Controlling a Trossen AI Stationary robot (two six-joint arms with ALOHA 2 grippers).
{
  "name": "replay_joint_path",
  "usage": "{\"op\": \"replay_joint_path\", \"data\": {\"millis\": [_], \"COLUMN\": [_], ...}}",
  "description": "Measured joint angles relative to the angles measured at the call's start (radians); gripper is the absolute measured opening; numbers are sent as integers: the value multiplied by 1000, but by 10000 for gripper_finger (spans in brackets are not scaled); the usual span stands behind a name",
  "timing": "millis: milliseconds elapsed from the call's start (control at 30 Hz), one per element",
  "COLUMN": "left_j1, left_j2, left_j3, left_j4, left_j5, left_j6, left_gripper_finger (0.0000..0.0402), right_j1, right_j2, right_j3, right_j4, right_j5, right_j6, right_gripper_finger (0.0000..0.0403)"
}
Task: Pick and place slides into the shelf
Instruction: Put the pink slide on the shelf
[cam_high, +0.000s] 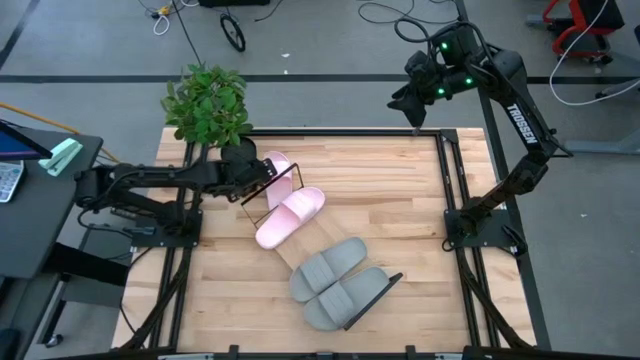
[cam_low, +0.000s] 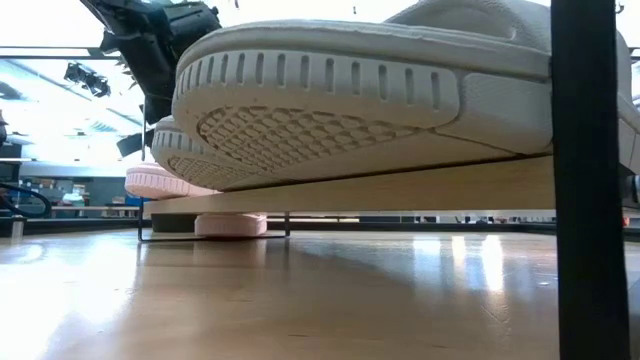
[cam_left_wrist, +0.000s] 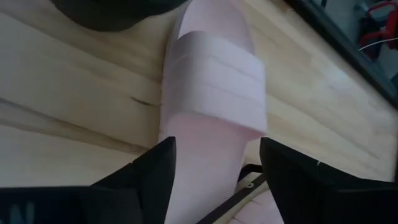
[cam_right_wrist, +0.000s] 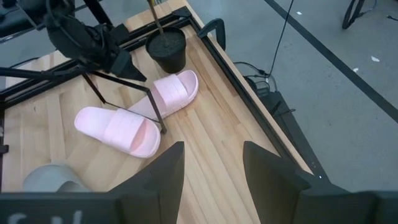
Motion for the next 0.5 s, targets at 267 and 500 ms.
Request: {"op": "replay_joint_path", "data": {"millis": [267,500], "left_j1": [3,3], "left_j2": [45,86], "left_j3": [-1,0], "left_j4": [25,68], "left_j5": [3,1], "left_j6": [-29,-48], "left_gripper_finger": [240,232], "right_j1": [0,0], "right_j2": [0,0], "right_j3": [0,0], "right_j4": [-5,-6], "right_j5": [-1,-2], "right_j6": [2,3], "right_gripper_finger": [169,169]}}
